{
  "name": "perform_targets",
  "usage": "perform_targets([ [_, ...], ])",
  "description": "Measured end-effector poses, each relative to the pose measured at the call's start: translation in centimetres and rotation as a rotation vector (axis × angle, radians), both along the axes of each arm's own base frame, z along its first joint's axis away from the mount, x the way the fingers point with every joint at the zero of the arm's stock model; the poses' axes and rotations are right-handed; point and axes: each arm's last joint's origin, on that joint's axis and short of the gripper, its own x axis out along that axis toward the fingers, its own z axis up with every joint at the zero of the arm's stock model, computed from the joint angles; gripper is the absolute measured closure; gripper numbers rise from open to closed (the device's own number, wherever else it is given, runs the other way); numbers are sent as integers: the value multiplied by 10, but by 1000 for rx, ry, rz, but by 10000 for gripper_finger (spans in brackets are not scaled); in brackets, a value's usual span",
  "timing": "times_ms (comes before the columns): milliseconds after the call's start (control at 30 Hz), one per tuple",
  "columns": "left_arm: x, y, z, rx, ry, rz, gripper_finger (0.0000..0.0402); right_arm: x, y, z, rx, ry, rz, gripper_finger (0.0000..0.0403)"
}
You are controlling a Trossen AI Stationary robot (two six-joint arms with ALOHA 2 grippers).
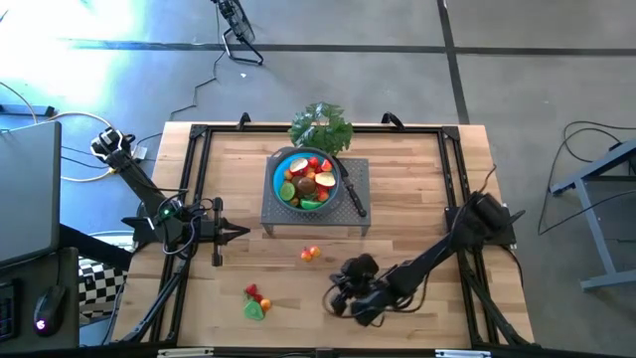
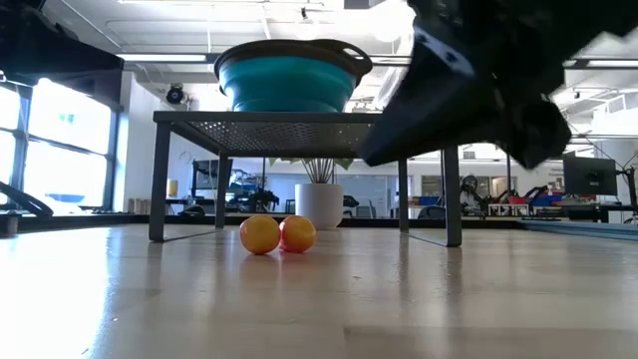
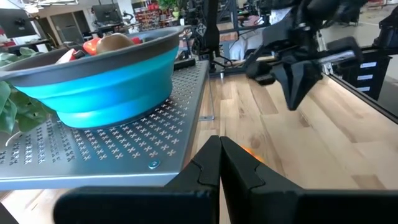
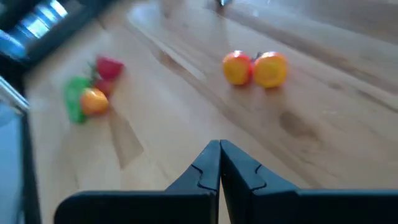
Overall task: Pick & Place Fruit
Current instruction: Put the pear into the blue strainer bowl on the shelf
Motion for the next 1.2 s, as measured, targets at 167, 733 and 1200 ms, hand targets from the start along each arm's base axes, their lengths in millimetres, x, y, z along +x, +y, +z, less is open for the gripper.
perform_targets([
  [167,0,0,0,0,0,0,401,-16,-9,-21,1,-171,66,401],
  [733,0,0,0,28,2,0,401,8,-59,-32,-153,-21,220,361],
  [1200,0,0,0,35,3,2,401,14,-71,-36,-200,20,261,136],
])
